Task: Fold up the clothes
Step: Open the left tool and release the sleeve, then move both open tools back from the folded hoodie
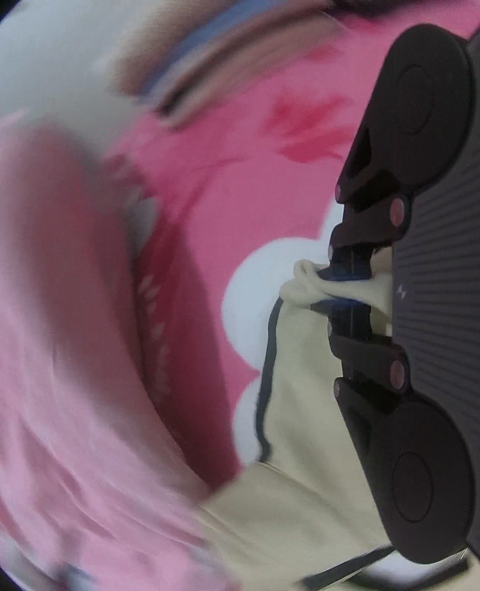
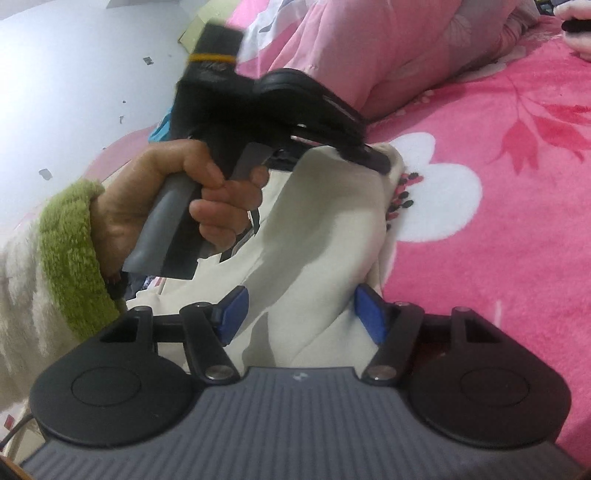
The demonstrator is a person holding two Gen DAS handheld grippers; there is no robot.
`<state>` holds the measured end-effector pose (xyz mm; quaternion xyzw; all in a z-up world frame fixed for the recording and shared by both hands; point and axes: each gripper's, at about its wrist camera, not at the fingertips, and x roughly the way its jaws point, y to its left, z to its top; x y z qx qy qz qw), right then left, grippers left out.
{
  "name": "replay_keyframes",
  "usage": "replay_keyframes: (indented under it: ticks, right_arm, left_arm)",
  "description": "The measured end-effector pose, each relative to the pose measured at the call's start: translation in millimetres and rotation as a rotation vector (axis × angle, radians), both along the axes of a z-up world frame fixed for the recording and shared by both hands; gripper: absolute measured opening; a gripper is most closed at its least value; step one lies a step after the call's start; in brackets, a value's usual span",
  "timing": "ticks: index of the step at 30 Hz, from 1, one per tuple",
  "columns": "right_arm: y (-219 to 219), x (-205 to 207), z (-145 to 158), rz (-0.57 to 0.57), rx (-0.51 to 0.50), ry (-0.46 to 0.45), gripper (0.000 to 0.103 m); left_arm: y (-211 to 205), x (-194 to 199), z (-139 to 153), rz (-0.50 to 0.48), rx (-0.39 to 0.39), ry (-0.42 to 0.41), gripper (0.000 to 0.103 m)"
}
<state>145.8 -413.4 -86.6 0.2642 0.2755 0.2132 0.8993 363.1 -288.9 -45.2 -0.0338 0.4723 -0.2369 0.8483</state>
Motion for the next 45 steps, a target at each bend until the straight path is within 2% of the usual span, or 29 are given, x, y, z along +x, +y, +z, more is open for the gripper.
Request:
replay_keyframes:
  ticks: [2, 5, 7, 8, 10, 11, 13, 15, 20, 24, 28, 32, 35, 36, 37, 40, 43, 45]
  right_arm:
    - [0, -1, 0, -0.004, -0.002, -0.001, 0.065]
    - [-2, -2, 1, -0.011, -0.002, -0.003, 0.066]
    - [-4, -2, 0, -0.01, 0.013, 0.0, 0.066]
    - [-5, -1, -1, -0.009, 0.021, 0.002, 0.066]
    - [-7, -1, -3, -0.008, 0.036, 0.004, 0.066]
    - [-8, 0, -4, -0.007, 0.044, 0.006, 0.066]
    - [-10, 0, -5, -0.004, 0.058, 0.008, 0.067]
    - [-11, 1, -6, -0.002, 0.071, 0.008, 0.067]
    - [-17, 2, -9, -0.002, 0.115, 0.01, 0.067]
    - [-21, 2, -12, -0.002, 0.15, 0.012, 0.067]
    - [-23, 1, -10, -0.01, 0.172, 0.019, 0.067]
    - [-15, -9, 5, -0.045, 0.149, 0.042, 0.067]
    - [-10, -16, 17, -0.071, 0.132, 0.06, 0.067]
    - [-8, -18, 21, -0.08, 0.127, 0.066, 0.067]
    - [-6, -21, 25, -0.089, 0.121, 0.072, 0.067]
    - [0, -28, 36, -0.115, 0.104, 0.09, 0.069]
    - [5, -35, 48, -0.141, 0.087, 0.107, 0.07]
    - [9, -39, 55, -0.158, 0.075, 0.119, 0.07]
  left_arm:
    - [21, 7, -8, 0.082, -0.12, 0.051, 0.009]
    - [31, 12, -21, 0.113, -0.21, 0.071, 0.009]
    - [31, 14, -25, 0.1, -0.237, 0.072, 0.01]
    - [31, 15, -27, 0.092, -0.249, 0.072, 0.014]
    - [39, 21, -26, 0.11, -0.321, 0.113, 0.021]
    - [47, 23, -22, 0.146, -0.355, 0.116, 0.029]
    - [65, 26, -10, 0.226, -0.414, 0.103, 0.034]
    - [87, 29, 9, 0.284, -0.458, 0.096, 0.034]
    - [163, -3, 94, 0.331, -0.502, -0.026, 0.034]
    - [250, -64, 180, 0.351, -0.464, -0.184, 0.04]
    - [334, -148, 243, 0.45, -0.354, -0.321, 0.048]
    - [392, -229, 230, 0.49, -0.231, -0.354, 0.054]
    - [424, -274, 177, 0.515, -0.237, -0.316, 0.056]
    - [435, -284, 157, 0.53, -0.266, -0.29, 0.056]
    - [440, -287, 134, 0.543, -0.306, -0.257, 0.056]
    - [450, -288, 85, 0.542, -0.33, -0.211, 0.056]
    - [437, -286, 70, 0.466, -0.295, -0.26, 0.056]
    - [428, -289, 66, 0.406, -0.303, -0.288, 0.057]
